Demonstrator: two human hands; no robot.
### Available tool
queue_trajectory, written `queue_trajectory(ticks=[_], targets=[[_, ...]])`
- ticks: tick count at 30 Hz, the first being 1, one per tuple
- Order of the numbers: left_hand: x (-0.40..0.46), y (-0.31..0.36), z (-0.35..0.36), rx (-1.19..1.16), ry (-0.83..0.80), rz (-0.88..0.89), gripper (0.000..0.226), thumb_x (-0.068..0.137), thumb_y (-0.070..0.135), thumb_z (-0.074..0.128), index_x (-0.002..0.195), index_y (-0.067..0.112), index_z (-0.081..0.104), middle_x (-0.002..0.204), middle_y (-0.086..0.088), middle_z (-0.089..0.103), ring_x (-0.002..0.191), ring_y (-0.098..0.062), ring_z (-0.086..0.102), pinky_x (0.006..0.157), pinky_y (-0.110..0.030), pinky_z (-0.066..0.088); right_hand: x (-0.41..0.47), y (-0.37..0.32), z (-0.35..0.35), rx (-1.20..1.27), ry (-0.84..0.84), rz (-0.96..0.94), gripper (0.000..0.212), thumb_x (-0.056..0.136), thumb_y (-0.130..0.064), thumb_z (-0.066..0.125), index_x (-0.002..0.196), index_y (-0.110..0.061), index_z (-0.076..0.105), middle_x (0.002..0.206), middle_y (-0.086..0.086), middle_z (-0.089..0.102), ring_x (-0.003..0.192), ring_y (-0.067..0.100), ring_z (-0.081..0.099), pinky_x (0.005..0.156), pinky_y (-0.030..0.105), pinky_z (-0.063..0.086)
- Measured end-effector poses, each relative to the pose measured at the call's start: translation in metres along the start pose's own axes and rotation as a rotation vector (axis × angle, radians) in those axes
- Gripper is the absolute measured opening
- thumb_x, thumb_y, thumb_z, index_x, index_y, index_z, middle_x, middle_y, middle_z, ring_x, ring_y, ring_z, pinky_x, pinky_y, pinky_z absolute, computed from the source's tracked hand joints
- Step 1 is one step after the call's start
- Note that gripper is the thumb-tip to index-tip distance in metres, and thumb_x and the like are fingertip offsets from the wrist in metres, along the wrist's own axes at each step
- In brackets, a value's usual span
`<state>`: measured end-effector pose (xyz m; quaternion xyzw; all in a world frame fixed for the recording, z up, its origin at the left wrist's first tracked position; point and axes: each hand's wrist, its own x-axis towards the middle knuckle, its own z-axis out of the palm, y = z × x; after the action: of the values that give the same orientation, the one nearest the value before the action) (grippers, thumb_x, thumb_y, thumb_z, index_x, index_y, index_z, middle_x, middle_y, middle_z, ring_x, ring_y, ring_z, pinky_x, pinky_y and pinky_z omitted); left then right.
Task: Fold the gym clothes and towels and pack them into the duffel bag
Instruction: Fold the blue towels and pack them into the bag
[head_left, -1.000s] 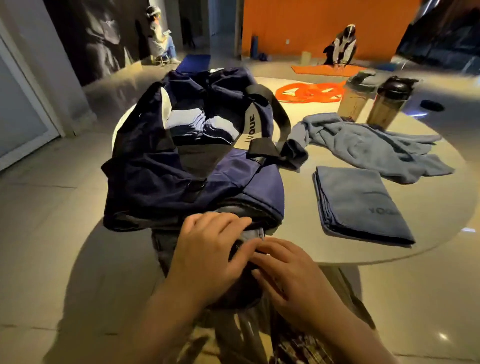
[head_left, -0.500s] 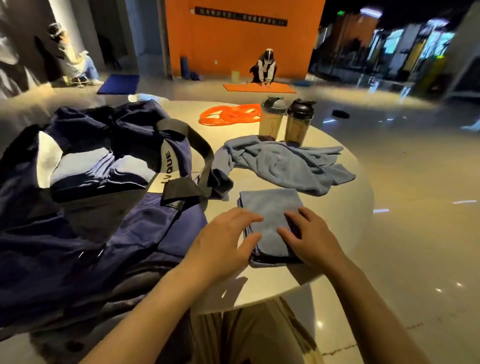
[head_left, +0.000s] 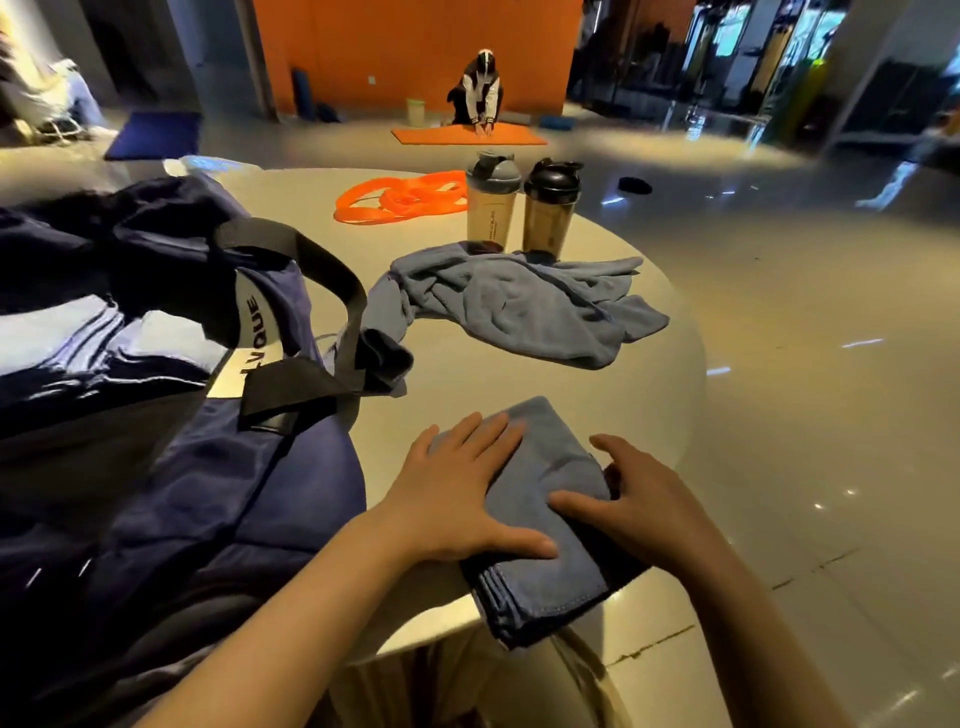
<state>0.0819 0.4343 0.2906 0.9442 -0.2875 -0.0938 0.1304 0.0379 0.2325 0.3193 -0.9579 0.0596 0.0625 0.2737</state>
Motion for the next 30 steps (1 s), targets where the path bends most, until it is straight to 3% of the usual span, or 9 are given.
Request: queue_trajectory(ticks=[3,6,11,15,19,23,26,28,30], targets=[[-0.012,0.008,0.0,-0.039,0.063,-0.06,0.12,0.059,0.094,0.037,0.147,0.037,-0.022,0.158,0.015,-0.02,0.145,-0.01,-0.02,0.117,-0.048,-0.011,0.008,-0.015,-0.008,-0.062,-0.074,0.063,0.064,0.073,-0.053,0.073,0.124,-0.023,0.05,0.101,-0.003,0.057,0.089,0.015,0.055,0.076,0.032,0.049],[-0.026,0.01,0.001,-0.156,0.121,-0.12,0.121,0.064,0.087,0.048,0.147,0.035,-0.024,0.159,0.015,-0.014,0.147,-0.01,-0.011,0.118,-0.043,-0.009,0.001,-0.029,-0.009,-0.128,-0.014,-0.017,0.048,0.076,-0.043,0.072,0.113,-0.023,0.049,0.097,-0.001,0.058,0.082,0.016,0.055,0.074,0.035,0.05],[-0.023,0.006,-0.002,-0.429,0.173,-0.109,0.134,0.065,0.055,0.078,0.149,0.028,-0.023,0.157,0.006,0.017,0.141,-0.02,0.023,0.117,-0.044,0.021,-0.027,-0.055,-0.012,0.094,-0.14,-0.275,0.035,0.086,-0.055,0.054,0.116,-0.044,0.041,0.098,-0.016,0.055,0.083,0.005,0.057,0.07,0.017,0.048],[-0.032,-0.005,-0.006,-0.694,0.066,-0.073,0.14,0.054,0.052,0.085,0.134,0.056,-0.031,0.159,0.007,0.015,0.143,-0.016,0.024,0.114,-0.043,0.03,-0.016,-0.05,-0.005,0.145,-0.136,-0.347,0.013,0.093,-0.04,0.052,0.104,-0.047,0.051,0.105,-0.013,0.055,0.086,0.003,0.054,0.077,0.018,0.046],[-0.059,-0.004,-0.005,-0.7,0.158,-0.083,0.14,0.063,0.032,0.088,0.131,0.06,-0.032,0.143,0.033,0.001,0.136,0.005,0.012,0.109,-0.021,0.024,-0.009,-0.05,0.018,0.113,-0.187,-0.355,0.028,0.089,-0.042,0.06,0.108,-0.046,0.04,0.128,-0.007,0.047,0.104,0.008,0.048,0.085,0.018,0.039],[-0.083,0.001,0.0,-0.782,0.361,-0.138,0.115,0.078,0.029,0.077,0.131,0.071,-0.015,0.145,0.034,0.009,0.141,0.003,0.014,0.115,-0.032,0.025,-0.001,-0.056,0.021,0.083,-0.217,-0.354,0.039,0.089,-0.036,0.062,0.115,-0.043,0.033,0.115,-0.015,0.045,0.099,0.013,0.054,0.083,0.023,0.046],[-0.093,0.002,-0.004,-0.944,0.498,-0.168,0.096,0.089,0.022,0.065,0.12,0.082,-0.003,0.143,0.029,0.019,0.136,0.004,0.027,0.108,-0.018,0.032,-0.001,-0.055,0.018,0.461,-0.307,-0.411,0.038,0.087,-0.025,0.067,0.111,-0.04,0.041,0.111,-0.02,0.05,0.101,0.012,0.058,0.081,0.024,0.053],[-0.094,0.004,-0.01,-1.149,0.521,-0.184,0.086,0.086,0.029,0.061,0.12,0.079,0.0,0.143,0.018,0.028,0.125,0.007,0.041,0.092,-0.004,0.04,-0.005,-0.055,0.018,0.795,-0.343,-0.449,0.041,0.081,-0.02,0.068,0.112,-0.036,0.047,0.119,-0.007,0.052,0.101,0.019,0.063,0.078,0.032,0.056],[-0.096,0.005,-0.015,-1.346,0.46,-0.147,0.078,0.078,0.044,0.061,0.122,0.074,0.004,0.143,0.014,0.039,0.117,0.005,0.051,0.091,-0.011,0.046,-0.008,-0.062,0.015,1.031,-0.397,-0.466,0.04,0.078,-0.012,0.064,0.104,-0.04,0.053,0.123,0.011,0.051,0.096,0.029,0.065,0.074,0.035,0.056]])
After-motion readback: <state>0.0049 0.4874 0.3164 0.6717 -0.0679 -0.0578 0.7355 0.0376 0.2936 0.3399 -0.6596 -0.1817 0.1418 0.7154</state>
